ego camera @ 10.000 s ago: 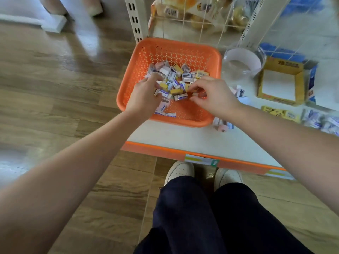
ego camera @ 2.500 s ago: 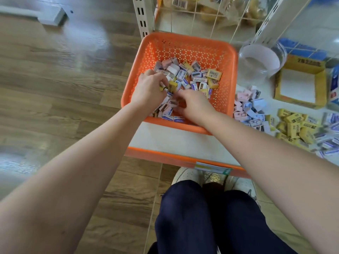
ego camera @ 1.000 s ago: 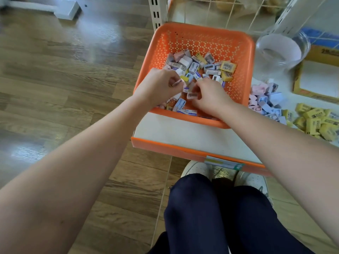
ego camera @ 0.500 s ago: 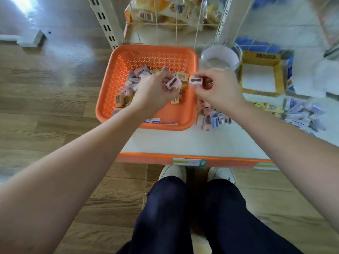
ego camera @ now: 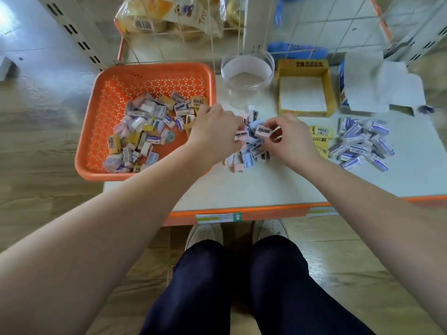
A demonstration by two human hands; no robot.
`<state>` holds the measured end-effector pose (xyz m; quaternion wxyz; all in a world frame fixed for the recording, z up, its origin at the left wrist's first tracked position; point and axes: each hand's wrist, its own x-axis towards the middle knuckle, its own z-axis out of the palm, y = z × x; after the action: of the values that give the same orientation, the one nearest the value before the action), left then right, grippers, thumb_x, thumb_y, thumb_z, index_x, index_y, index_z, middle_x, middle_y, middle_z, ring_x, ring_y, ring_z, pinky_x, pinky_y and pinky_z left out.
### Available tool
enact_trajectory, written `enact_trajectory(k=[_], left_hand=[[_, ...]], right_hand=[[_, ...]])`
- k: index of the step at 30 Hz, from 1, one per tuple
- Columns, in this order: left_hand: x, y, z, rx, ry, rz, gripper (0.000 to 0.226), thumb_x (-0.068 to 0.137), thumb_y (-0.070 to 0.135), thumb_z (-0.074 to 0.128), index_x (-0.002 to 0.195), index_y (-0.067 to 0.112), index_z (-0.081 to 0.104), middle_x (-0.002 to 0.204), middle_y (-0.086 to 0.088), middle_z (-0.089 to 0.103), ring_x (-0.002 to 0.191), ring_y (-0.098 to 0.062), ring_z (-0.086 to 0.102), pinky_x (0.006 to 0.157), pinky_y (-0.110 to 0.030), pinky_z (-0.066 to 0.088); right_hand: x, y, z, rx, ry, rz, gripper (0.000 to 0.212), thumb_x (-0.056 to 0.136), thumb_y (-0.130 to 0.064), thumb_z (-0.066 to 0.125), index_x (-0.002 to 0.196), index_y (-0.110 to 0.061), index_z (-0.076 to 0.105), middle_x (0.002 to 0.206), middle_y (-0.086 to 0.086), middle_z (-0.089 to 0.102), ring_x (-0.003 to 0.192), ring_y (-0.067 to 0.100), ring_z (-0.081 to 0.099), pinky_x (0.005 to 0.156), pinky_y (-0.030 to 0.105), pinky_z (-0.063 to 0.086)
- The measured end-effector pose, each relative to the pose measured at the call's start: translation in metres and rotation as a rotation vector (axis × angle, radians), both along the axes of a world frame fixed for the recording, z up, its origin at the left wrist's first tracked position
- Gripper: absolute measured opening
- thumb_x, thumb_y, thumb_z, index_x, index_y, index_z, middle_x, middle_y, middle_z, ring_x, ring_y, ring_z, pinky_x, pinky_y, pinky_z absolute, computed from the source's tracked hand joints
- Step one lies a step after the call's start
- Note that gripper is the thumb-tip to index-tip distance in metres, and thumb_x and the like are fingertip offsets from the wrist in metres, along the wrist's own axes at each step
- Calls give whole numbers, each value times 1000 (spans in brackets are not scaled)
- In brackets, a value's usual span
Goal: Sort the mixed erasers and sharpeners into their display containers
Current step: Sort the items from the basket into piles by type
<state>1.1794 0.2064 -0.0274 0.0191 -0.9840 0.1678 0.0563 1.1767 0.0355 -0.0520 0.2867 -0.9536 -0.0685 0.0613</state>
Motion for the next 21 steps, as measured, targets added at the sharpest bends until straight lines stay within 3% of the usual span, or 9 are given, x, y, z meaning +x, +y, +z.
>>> enact_trajectory(k=[4, 8, 11, 15, 21], left_hand=[[-2, -5, -7, 68, -12, -68, 32, 88, 41, 54, 116, 26, 59, 110, 1, 65, 107, -25, 48, 95, -40, 30], [-3, -3, -7, 56, -13, -80, 32, 90, 39, 52, 120, 28, 56, 120, 2, 60, 113, -25, 45, 98, -39, 29], [-7, -1, -5, -140, -29, -4, 35, 91, 34, 49, 124, 25, 55, 130, 3, 51, 121, -24, 39, 103, -38, 26], [-12, 10, 0, -447, -82, 194, 36, 92, 26, 48, 128, 23, 50, 132, 2, 48, 125, -22, 36, 105, -36, 25], [-17, 55, -2, -598, -137, 433, 37, 88, 20, 51, 126, 19, 49, 128, -2, 52, 120, -26, 43, 102, -42, 33]], right_hand=[[-2, 2, -8, -2, 26, 4, 34, 85, -7, 60, 118, -11, 61, 117, 8, 55, 101, 20, 55, 78, 8, 28], [-2, 1, -9, 2, 18, 11, 37, 86, -10, 60, 123, -12, 58, 118, 8, 55, 103, 23, 56, 92, 23, 38], [-2, 0, -7, 27, -24, -8, 35, 87, -19, 64, 120, -12, 59, 113, 8, 56, 95, 22, 57, 87, 25, 41], [1, 3, 0, 46, -81, -22, 32, 87, -15, 62, 119, -13, 60, 110, 6, 54, 84, 11, 47, 79, 14, 33], [3, 45, 17, 192, -232, 4, 23, 86, -10, 58, 108, -12, 65, 99, -4, 48, 81, 7, 48, 76, 11, 34]])
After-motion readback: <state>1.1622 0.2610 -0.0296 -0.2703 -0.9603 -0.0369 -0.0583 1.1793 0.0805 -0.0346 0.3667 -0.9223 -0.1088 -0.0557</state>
